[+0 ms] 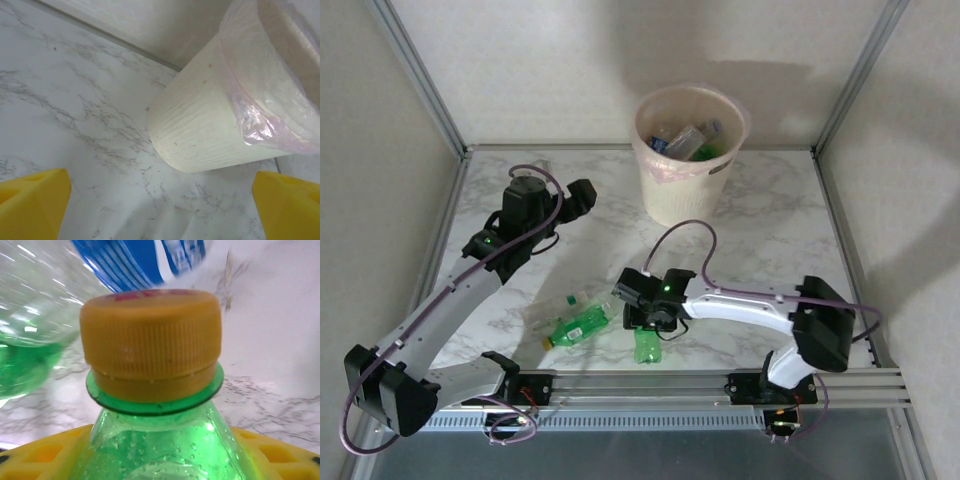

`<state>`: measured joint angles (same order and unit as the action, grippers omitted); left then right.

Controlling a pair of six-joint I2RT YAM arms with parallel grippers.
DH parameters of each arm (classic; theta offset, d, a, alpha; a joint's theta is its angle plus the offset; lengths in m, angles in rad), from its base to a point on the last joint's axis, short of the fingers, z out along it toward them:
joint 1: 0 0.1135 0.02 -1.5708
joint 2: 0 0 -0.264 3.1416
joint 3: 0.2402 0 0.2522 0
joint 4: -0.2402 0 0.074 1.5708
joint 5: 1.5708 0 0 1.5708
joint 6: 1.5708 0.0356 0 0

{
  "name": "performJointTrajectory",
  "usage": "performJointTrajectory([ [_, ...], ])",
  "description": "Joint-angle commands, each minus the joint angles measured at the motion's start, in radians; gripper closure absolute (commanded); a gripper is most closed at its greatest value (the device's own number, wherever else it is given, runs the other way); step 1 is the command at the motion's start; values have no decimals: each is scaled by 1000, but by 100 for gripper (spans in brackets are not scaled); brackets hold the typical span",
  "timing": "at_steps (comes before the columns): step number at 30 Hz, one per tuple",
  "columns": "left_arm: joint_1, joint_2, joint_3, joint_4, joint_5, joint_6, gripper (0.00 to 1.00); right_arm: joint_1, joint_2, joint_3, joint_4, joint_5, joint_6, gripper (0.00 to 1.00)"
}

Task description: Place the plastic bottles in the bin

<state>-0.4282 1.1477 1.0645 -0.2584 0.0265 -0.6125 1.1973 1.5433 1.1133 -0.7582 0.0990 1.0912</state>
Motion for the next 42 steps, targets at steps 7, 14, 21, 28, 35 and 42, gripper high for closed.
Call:
performJointTrajectory([
  [7,11,98,125,3,-58,1,7,-148,-131,546,-254,319,-276,52],
  [14,9,162,181,-5,-47,5,8,-440,-64,883,-94,370,-505,53],
  [21,9,201,199,-13,-54,14,8,-653,78,1064,49,291,-591,53],
  [28,12,235,211,21,-65,37,8,-773,178,1083,160,182,-600,52],
  [35,12,303,282,15,-70,69,8,-809,361,1207,193,60,-596,48],
  [42,17,334,314,-9,-57,89,8,-833,629,1489,105,-29,-542,11],
])
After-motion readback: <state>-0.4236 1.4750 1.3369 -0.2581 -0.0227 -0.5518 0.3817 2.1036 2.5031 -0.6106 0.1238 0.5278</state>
